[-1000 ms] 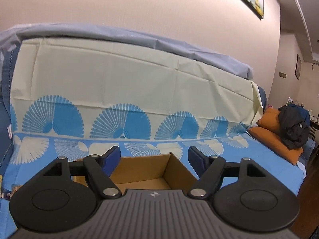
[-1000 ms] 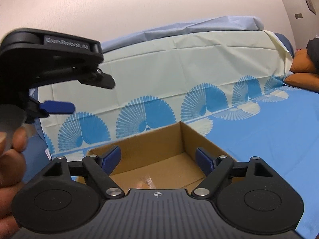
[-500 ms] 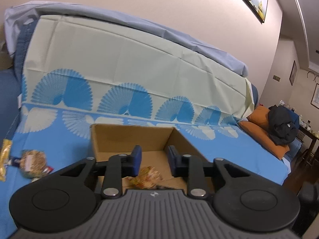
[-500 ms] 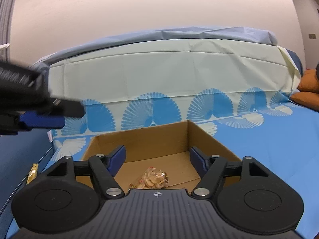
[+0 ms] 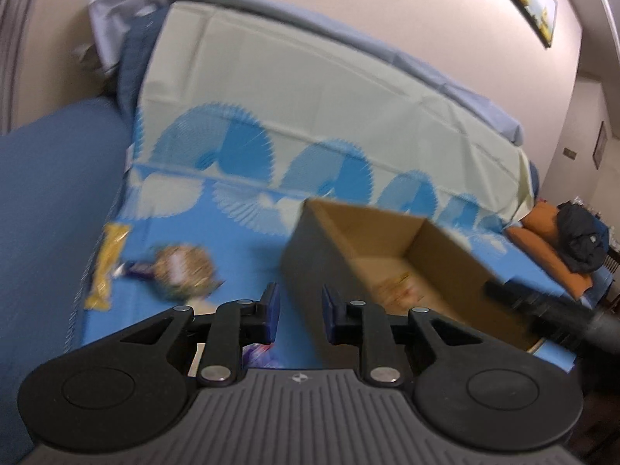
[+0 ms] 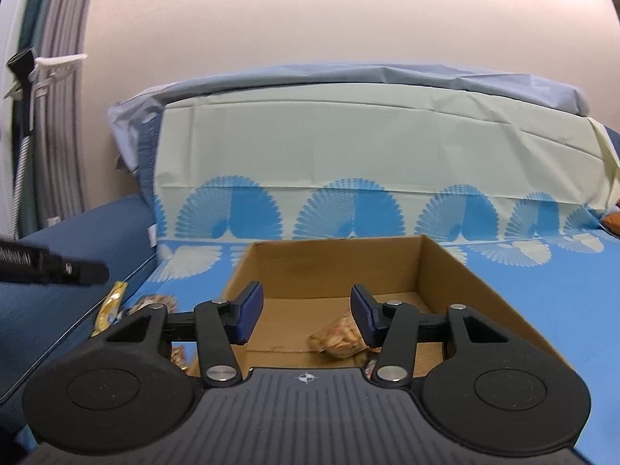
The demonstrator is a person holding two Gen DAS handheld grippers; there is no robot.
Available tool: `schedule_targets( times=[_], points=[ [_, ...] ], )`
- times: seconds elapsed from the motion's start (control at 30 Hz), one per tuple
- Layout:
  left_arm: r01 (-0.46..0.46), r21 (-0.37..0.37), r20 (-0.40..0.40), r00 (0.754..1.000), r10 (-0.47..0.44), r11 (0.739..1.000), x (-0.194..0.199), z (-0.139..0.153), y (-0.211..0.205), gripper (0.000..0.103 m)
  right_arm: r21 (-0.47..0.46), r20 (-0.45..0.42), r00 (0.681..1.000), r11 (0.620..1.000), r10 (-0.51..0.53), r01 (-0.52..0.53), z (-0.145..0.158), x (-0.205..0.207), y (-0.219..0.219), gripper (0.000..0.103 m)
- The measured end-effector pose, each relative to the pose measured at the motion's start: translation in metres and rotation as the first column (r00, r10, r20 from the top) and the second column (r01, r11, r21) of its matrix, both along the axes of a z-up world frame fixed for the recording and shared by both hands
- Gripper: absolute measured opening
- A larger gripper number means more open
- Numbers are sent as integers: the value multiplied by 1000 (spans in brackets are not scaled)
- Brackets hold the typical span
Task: Organize snacks
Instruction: 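Move both open tools back toward the remaining snacks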
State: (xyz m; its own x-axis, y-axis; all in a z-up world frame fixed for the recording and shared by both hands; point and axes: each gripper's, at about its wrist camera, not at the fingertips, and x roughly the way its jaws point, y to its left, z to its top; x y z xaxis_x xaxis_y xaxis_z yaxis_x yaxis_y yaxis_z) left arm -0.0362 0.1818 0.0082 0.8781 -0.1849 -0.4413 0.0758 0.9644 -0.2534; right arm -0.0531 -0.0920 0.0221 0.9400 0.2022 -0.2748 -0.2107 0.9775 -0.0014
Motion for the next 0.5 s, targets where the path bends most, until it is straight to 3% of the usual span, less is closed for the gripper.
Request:
schedule_targets(
  times=[0.1,0.13,0.23,0.5],
  points=[
    [-22,-4,-47,999,22,1000,-13,-40,23,26,6,-25,999,1000,24,-24,2,-6,12,52],
    [-53,-38,-94,994,50,998,-13,-50,30,24,9,-31,999,999,33,-32,3,-8,17,52],
    [-91,-122,-41,995,86,988,-18,-47,47,24,13,-54,996,997,74,-73,2,-18,36,52],
    [-161,-184,-102,984,144,970,-11,-56,66,24,-50,-118,956,960,269,-276,-25,-31,104,52]
  ],
)
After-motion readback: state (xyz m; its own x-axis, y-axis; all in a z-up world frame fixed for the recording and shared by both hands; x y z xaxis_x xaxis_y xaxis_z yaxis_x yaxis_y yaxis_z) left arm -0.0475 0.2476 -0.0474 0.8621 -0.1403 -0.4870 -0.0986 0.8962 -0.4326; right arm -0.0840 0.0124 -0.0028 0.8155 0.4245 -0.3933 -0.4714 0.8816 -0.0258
